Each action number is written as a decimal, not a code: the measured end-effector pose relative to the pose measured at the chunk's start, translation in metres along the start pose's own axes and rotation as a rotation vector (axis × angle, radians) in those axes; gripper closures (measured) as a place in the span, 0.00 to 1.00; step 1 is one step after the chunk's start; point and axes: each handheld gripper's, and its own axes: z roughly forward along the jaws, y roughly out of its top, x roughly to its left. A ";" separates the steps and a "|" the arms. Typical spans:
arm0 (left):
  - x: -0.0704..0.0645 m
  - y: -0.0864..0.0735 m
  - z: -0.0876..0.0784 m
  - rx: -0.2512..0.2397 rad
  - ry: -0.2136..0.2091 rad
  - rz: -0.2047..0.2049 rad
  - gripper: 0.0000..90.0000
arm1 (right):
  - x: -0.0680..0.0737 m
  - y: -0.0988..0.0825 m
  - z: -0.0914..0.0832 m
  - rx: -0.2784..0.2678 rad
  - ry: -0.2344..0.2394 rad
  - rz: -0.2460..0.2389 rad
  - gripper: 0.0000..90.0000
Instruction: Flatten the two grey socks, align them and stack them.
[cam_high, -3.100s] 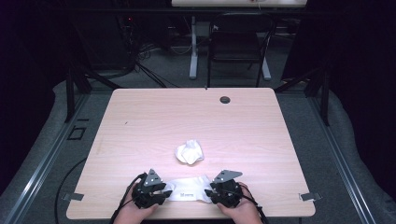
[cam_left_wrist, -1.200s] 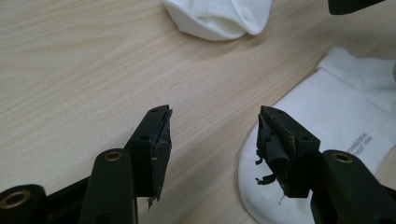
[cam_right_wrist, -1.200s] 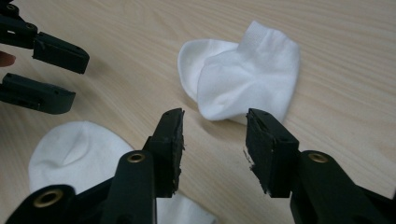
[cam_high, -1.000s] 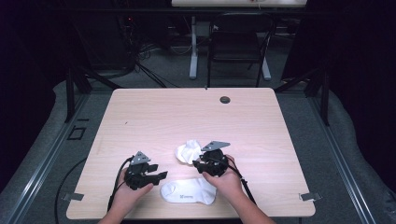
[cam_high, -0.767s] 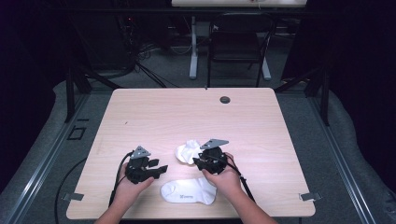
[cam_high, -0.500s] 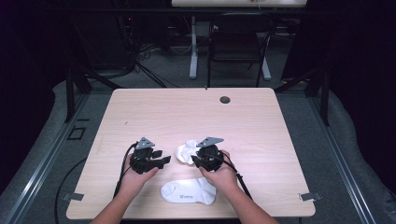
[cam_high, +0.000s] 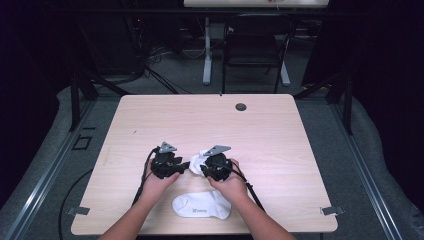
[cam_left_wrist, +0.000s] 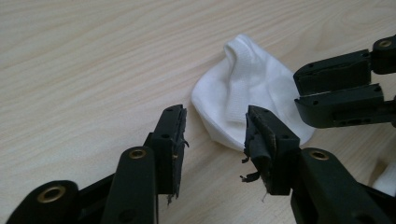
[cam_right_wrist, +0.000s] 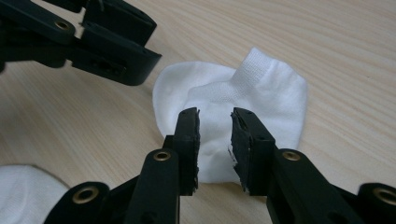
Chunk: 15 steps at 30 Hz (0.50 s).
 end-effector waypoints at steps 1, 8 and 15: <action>-0.001 0.000 0.003 0.014 0.002 0.008 0.66 | 0.000 0.000 0.000 -0.001 -0.001 0.000 0.80; -0.002 -0.001 0.012 0.045 0.000 0.021 0.82 | 0.006 0.000 0.006 0.004 -0.004 -0.024 0.78; -0.004 -0.003 0.012 0.066 0.006 0.035 0.98 | 0.013 -0.001 0.017 0.020 -0.017 -0.052 0.72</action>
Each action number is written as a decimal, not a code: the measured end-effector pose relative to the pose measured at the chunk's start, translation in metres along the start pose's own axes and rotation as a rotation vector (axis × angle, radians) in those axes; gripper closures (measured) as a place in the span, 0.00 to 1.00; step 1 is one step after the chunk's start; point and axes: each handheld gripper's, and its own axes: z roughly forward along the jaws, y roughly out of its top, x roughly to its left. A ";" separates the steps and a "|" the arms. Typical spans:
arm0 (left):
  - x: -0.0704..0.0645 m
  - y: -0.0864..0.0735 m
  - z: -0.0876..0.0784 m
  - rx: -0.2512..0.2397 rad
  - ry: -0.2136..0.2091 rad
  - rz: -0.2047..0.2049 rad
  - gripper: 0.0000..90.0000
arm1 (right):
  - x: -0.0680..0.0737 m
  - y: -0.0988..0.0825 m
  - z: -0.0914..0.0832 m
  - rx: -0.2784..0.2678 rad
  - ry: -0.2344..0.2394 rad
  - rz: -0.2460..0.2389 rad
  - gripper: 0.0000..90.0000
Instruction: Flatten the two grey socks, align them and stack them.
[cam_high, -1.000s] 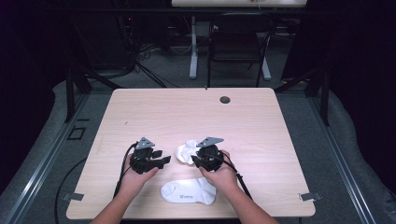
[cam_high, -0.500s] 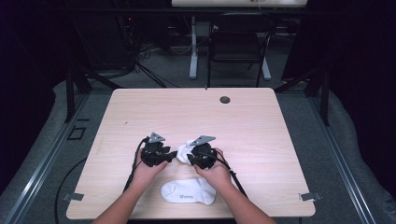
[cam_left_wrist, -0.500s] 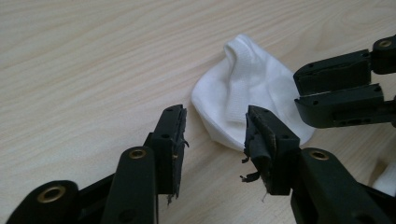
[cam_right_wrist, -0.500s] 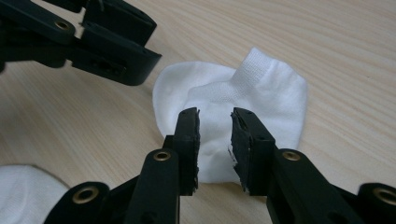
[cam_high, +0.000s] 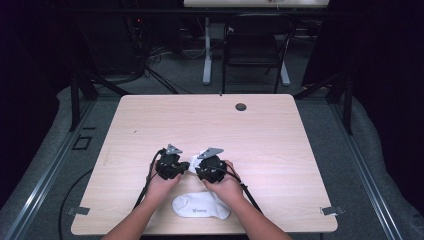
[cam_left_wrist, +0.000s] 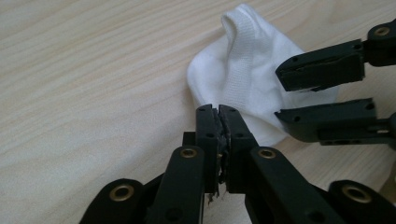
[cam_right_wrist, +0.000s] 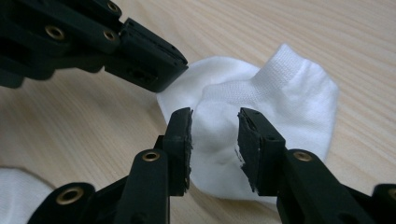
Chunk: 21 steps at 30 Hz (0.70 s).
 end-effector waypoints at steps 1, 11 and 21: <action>0.000 0.000 0.000 0.001 -0.002 0.001 0.99 | 0.001 0.000 0.001 0.012 -0.005 -0.015 0.72; 0.001 -0.003 -0.003 0.002 -0.012 -0.007 1.00 | 0.002 -0.001 0.002 0.058 -0.026 -0.031 0.98; 0.000 -0.005 -0.002 0.007 -0.020 -0.011 1.00 | 0.004 0.000 0.006 0.014 0.006 0.028 0.72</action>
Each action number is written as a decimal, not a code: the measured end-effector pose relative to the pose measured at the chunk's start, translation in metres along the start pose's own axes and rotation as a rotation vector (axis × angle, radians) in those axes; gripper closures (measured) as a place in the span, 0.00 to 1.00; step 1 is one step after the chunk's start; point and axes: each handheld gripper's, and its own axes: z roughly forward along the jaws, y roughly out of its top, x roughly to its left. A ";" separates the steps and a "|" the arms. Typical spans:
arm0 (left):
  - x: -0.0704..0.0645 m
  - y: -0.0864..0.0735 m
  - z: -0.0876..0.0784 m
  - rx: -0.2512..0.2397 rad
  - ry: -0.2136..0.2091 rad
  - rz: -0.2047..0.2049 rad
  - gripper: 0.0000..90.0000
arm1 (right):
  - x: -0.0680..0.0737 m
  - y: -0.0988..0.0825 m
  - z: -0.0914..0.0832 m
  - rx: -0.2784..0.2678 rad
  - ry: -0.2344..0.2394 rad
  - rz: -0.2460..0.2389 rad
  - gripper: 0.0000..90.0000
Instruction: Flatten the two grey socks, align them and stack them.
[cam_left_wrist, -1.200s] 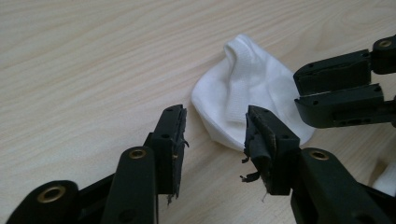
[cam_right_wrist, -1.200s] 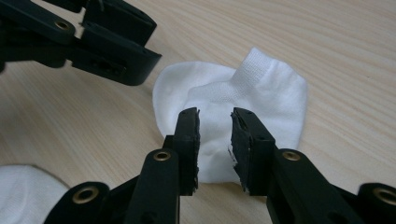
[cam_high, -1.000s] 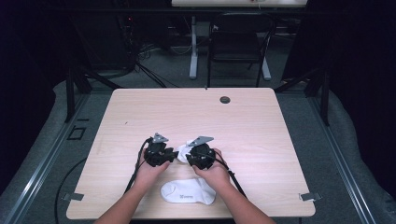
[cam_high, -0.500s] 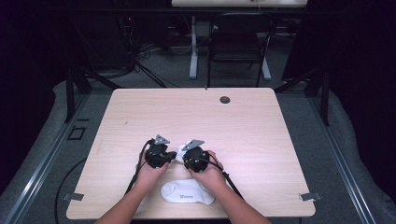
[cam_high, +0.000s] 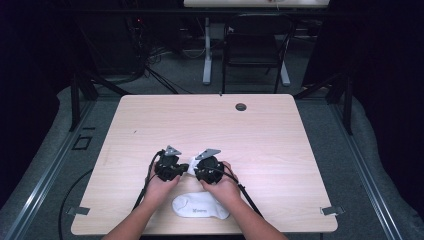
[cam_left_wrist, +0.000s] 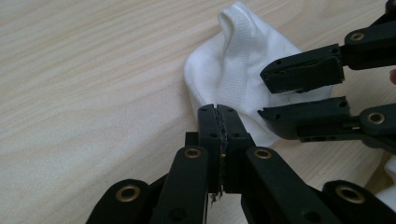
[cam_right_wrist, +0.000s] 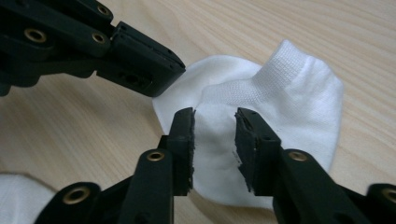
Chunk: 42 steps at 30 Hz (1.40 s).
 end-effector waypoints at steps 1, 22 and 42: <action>0.000 0.000 0.001 -0.001 -0.002 -0.001 1.00 | 0.000 0.000 0.001 0.005 0.003 0.003 0.70; 0.011 -0.008 -0.006 0.002 0.018 -0.020 1.00 | -0.003 0.001 -0.021 -0.025 -0.019 -0.019 0.99; 0.027 -0.017 -0.019 -0.002 0.037 -0.057 1.00 | -0.057 -0.025 -0.057 -0.062 -0.058 0.158 0.99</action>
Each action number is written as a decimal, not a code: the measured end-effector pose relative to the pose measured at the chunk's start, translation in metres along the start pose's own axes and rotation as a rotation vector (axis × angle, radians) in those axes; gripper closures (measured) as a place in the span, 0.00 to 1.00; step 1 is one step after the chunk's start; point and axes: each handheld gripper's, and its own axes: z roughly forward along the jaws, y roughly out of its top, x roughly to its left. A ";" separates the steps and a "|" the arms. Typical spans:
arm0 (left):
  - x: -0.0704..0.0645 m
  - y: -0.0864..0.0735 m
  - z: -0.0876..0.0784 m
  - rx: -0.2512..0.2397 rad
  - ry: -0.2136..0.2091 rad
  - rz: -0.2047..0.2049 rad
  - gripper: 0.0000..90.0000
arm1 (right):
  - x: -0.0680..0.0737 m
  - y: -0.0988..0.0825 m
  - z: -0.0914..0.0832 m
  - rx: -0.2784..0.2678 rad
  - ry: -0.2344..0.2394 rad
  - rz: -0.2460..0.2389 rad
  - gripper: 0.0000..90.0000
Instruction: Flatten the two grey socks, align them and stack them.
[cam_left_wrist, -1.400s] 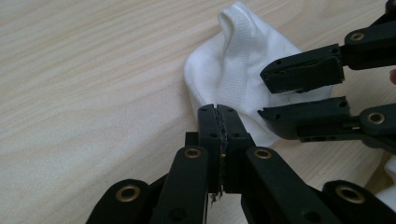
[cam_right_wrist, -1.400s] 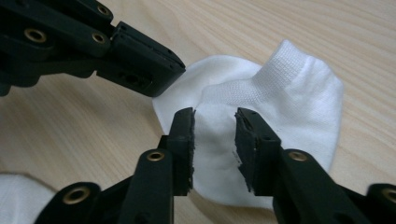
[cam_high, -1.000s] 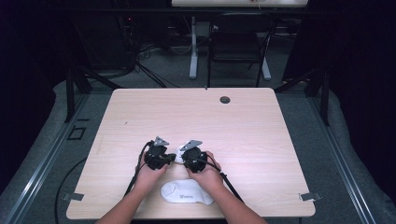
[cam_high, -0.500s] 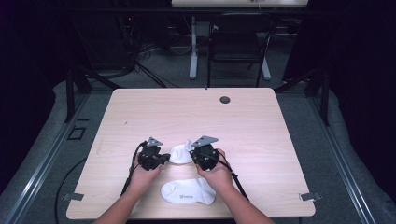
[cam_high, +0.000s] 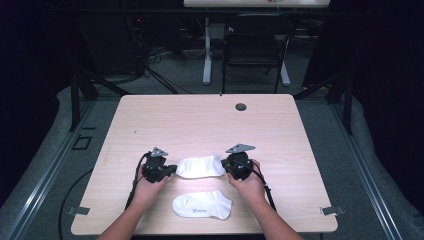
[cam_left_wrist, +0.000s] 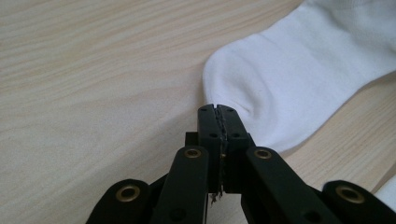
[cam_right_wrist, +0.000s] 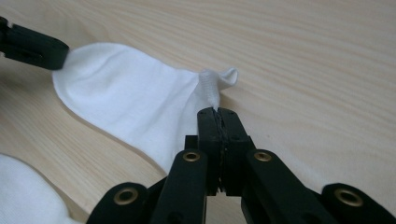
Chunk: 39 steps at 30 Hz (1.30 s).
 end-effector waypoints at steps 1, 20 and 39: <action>0.000 0.000 0.000 0.000 -0.002 -0.002 1.00 | -0.002 -0.003 0.001 0.006 -0.005 0.005 0.99; 0.001 0.004 -0.001 -0.016 0.002 -0.013 0.83 | -0.012 -0.002 0.008 0.000 -0.011 0.038 0.71; 0.000 0.006 0.009 0.024 0.021 0.012 0.99 | -0.015 -0.003 0.026 0.076 -0.044 0.030 0.96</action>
